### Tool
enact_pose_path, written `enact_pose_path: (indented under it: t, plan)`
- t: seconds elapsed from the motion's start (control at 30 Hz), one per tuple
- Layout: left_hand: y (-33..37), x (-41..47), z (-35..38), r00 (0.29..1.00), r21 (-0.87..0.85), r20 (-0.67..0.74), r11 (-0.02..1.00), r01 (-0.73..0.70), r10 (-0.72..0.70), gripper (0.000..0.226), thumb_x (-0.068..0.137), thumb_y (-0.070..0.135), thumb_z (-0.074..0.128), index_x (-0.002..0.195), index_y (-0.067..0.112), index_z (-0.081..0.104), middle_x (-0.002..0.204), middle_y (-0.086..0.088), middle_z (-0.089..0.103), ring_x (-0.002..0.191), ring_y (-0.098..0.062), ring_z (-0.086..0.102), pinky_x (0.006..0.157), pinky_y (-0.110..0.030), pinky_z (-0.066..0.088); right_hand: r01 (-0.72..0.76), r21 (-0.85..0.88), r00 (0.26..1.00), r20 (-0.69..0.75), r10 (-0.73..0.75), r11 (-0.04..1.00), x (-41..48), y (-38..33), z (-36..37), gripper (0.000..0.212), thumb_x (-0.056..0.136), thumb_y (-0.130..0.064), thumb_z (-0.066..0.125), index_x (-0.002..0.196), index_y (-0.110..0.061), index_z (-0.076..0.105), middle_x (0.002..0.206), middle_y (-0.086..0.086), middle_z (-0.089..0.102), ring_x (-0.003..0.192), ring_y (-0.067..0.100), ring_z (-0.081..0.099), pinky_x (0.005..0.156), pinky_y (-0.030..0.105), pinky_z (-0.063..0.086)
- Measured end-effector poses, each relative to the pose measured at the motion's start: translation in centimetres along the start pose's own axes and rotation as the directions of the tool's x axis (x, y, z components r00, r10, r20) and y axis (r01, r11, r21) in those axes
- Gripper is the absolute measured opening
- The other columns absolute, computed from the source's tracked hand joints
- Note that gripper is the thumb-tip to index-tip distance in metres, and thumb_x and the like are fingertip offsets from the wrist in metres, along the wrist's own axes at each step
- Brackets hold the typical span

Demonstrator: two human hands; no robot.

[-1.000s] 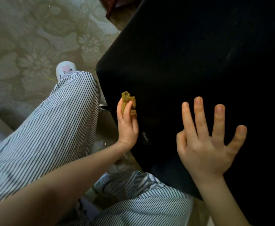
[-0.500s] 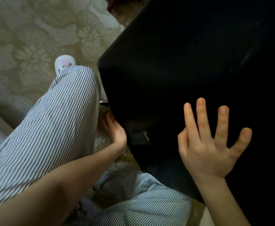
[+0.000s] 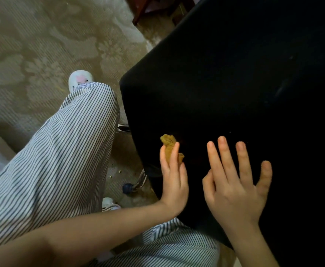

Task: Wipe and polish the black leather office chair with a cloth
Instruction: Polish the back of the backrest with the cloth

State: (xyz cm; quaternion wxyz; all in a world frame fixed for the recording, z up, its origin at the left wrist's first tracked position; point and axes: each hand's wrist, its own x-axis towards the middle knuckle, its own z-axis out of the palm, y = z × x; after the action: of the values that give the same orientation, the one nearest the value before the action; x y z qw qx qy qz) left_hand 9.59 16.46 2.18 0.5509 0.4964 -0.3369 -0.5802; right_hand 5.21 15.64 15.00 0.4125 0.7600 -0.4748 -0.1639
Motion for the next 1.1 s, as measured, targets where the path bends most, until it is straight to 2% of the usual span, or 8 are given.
enact_pose_path:
  t: [0.17,0.33,0.5,0.67,0.8,0.93,1.03,1.1]
  plan:
    - [3.1,-0.5,0.5,0.937,-0.135,0.107,0.939,-0.317,0.332,0.055,0.096,0.037,0.041,0.14,0.053,0.013,0.148,0.01,0.01,0.141,-0.006,0.015,0.113,-0.018,0.017,-0.061,0.084,0.997,0.059,0.056,0.995,-1.7,-0.8,-0.7,0.046,0.099,-0.027,0.022,0.143,-0.015,0.032,0.148,0.004,0.034,0.145,0.02,0.003,0.115,0.045,-0.001]
    - [1.2,-0.1,0.0,0.894,-0.047,0.161,0.908,-0.417,0.419,0.053,0.097,0.036,0.039,0.142,0.044,0.013,0.146,0.006,0.009,0.14,-0.006,0.015,0.114,-0.022,0.019,-0.012,0.051,0.992,0.129,0.005,0.999,-4.3,-1.0,-0.9,0.05,0.097,-0.026,0.024,0.146,-0.017,0.029,0.153,0.006,0.026,0.145,0.022,0.004,0.116,0.045,-0.004]
    - [-2.7,-0.1,-0.6,0.88,0.1,0.163,0.879,-0.465,0.447,0.066,0.084,0.009,0.049,0.138,0.033,0.02,0.146,0.004,0.008,0.138,-0.02,0.019,0.115,-0.029,0.021,-0.006,0.032,0.997,0.083,0.003,0.999,-5.7,-0.7,-0.3,0.056,0.096,-0.023,0.027,0.15,-0.016,0.015,0.158,0.005,0.005,0.145,0.021,0.001,0.116,0.044,-0.005]
    - [-7.5,-0.5,-2.5,0.985,0.212,0.079,0.963,-0.165,0.151,0.065,0.087,0.01,0.041,0.141,0.037,0.014,0.148,0.01,0.006,0.137,-0.004,0.01,0.115,-0.025,0.015,-0.013,0.023,0.986,0.166,0.009,1.0,-5.2,-1.4,-0.7,0.056,0.09,-0.025,0.032,0.145,-0.017,0.027,0.157,0.005,0.011,0.145,0.02,-0.002,0.115,0.044,-0.004]
    - [-8.5,0.7,-3.4,0.995,0.233,-0.029,0.967,0.099,-0.095,0.069,0.089,-0.008,0.042,0.145,0.022,0.017,0.152,-0.008,0.007,0.136,-0.01,0.015,0.114,-0.028,0.017,-0.072,0.079,0.976,0.21,0.054,0.994,-4.5,-2.4,-1.2,0.054,0.085,-0.026,0.037,0.139,-0.016,0.039,0.15,0.004,0.03,0.143,0.023,0.013,0.115,0.042,-0.006]
    - [-8.6,2.6,-4.2,0.965,0.155,-0.139,0.958,0.242,-0.221,0.065,0.086,-0.013,0.036,0.145,0.013,0.024,0.152,-0.013,0.012,0.137,-0.016,0.02,0.104,-0.007,0.011,-0.137,0.124,0.967,0.231,0.106,0.983,-3.4,-3.2,-1.6,0.052,0.083,-0.024,0.04,0.133,-0.015,0.051,0.144,0.005,0.039,0.133,0.023,0.03,0.114,0.04,-0.005]
    - [-9.3,4.3,-4.8,0.91,0.068,-0.202,0.921,0.383,-0.363,0.061,0.091,-0.009,0.034,0.146,0.015,0.024,0.154,-0.01,0.013,0.138,-0.016,0.022,0.106,-0.018,0.019,-0.201,0.163,0.956,0.247,0.157,0.966,-2.3,-3.8,-1.8,0.051,0.083,-0.024,0.04,0.133,-0.014,0.052,0.142,0.007,0.045,0.133,0.023,0.03,0.114,0.038,-0.004]
    - [-10.1,6.0,-5.5,0.814,-0.061,-0.227,0.842,0.536,-0.534,0.057,0.093,-0.003,0.034,0.146,0.018,0.027,0.152,-0.009,0.021,0.137,-0.023,0.029,0.109,-0.033,0.026,-0.216,0.176,0.952,0.258,0.166,0.961,-1.7,-4.1,-1.9,0.051,0.084,-0.024,0.04,0.133,-0.014,0.052,0.142,0.008,0.046,0.133,0.024,0.029,0.114,0.039,-0.004]
